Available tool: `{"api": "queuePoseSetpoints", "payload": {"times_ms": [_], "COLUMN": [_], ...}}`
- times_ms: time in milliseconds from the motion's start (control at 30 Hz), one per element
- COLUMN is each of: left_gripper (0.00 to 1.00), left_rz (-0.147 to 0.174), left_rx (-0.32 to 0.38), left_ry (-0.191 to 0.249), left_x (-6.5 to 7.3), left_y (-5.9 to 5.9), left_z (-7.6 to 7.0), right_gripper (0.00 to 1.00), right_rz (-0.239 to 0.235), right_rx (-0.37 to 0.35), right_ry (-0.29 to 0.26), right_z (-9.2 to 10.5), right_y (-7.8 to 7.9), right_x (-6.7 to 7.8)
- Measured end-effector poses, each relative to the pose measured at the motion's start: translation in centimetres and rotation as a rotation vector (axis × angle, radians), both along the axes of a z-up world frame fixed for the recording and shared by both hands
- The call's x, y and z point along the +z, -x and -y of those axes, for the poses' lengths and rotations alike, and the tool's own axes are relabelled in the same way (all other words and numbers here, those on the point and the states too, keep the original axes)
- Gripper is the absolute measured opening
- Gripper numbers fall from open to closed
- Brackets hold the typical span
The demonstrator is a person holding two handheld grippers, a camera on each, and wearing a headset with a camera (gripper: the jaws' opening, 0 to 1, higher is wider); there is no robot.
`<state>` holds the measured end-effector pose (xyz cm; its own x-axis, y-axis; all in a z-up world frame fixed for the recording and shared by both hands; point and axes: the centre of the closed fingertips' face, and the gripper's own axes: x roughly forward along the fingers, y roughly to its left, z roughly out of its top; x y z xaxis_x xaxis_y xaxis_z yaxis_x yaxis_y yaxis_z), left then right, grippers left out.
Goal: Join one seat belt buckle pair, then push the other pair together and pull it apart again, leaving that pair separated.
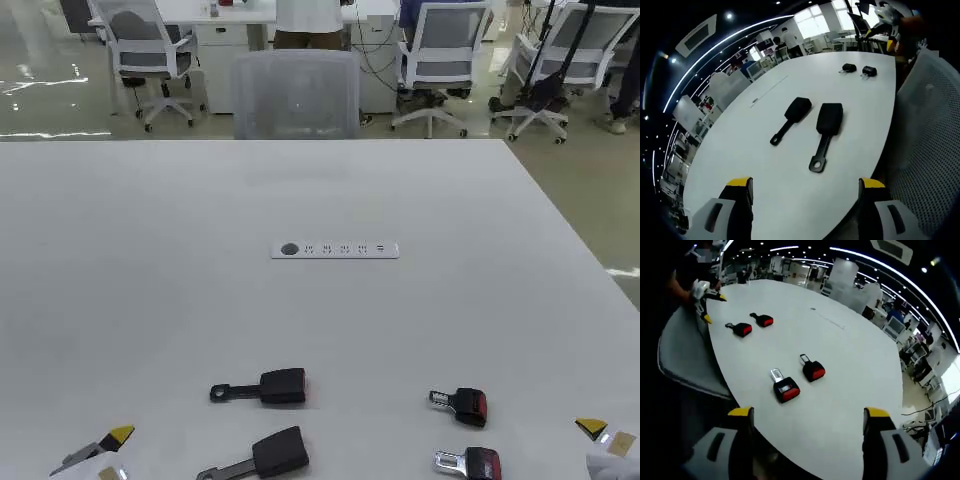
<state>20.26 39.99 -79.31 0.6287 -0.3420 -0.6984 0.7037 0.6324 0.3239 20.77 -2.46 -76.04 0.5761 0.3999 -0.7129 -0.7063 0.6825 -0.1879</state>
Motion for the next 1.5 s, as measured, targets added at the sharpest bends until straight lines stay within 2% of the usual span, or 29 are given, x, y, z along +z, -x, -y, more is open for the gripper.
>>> {"api": "queuePoseSetpoints", "payload": {"times_ms": [67,133,200,233,267,300,333,400,467,633,967,1167,1333,1433,1500], "left_gripper": [0.89,0.89,0.89,0.89,0.89,0.89,0.89,0.88,0.87,0.83,0.82,0.82,0.86,0.91,0.9], "left_rz": [-0.008,0.02,0.036,0.048,-0.005,-0.021,-0.003,0.007,0.003,0.021,0.026,0.035,0.024,-0.005,-0.01], "left_rx": [-0.021,-0.07,-0.068,-0.046,-0.008,0.007,-0.01,-0.025,-0.034,-0.004,0.03,0.032,0.019,-0.004,-0.014], "left_ry": [-0.007,-0.035,-0.027,0.003,0.018,0.019,0.013,0.02,0.015,0.025,0.012,0.0,-0.014,-0.031,-0.03], "left_x": [-0.2,0.1,0.5,0.7,0.1,-0.1,0.1,0.3,0.3,0.8,0.5,0.5,0.1,-0.7,-0.6], "left_y": [0.2,-0.1,-0.6,-1.0,-0.6,-0.6,-1.0,-0.9,-0.7,-1.2,-1.7,-1.8,-1.5,-1.1,-0.9], "left_z": [0.1,0.3,0.2,0.0,-0.4,-0.7,-0.7,-0.3,-0.2,-0.8,-2.2,-2.5,-2.4,-2.2,-1.9], "right_gripper": [1.0,0.98,0.94,0.93,0.92,0.91,0.91,0.89,0.88,0.87,0.86,0.85,0.85,0.84,0.84], "right_rz": [-0.003,-0.004,0.003,0.007,0.008,0.01,0.011,0.009,0.007,0.003,-0.044,-0.037,-0.033,-0.04,-0.039], "right_rx": [0.005,0.011,0.0,-0.006,-0.015,-0.024,-0.034,-0.051,-0.079,-0.112,-0.086,-0.062,-0.057,-0.051,-0.04], "right_ry": [0.006,0.003,0.006,0.005,0.004,0.002,0.0,-0.001,-0.02,-0.037,0.001,0.015,0.02,0.025,0.033], "right_z": [-0.4,-0.7,-0.6,-0.6,-0.5,-0.4,-0.4,-0.2,-0.3,-0.6,-1.3,-1.6,-1.3,-1.1,-1.2], "right_y": [0.1,0.0,-0.3,-0.6,-0.9,-1.1,-1.4,-2.0,-2.6,-3.8,-4.6,-5.0,-5.1,-4.8,-4.4], "right_x": [-0.2,-0.3,-0.4,-0.4,-0.4,-0.5,-0.5,-0.6,-0.4,-0.3,-1.7,-1.2,-1.0,-1.1,-1.1]}}
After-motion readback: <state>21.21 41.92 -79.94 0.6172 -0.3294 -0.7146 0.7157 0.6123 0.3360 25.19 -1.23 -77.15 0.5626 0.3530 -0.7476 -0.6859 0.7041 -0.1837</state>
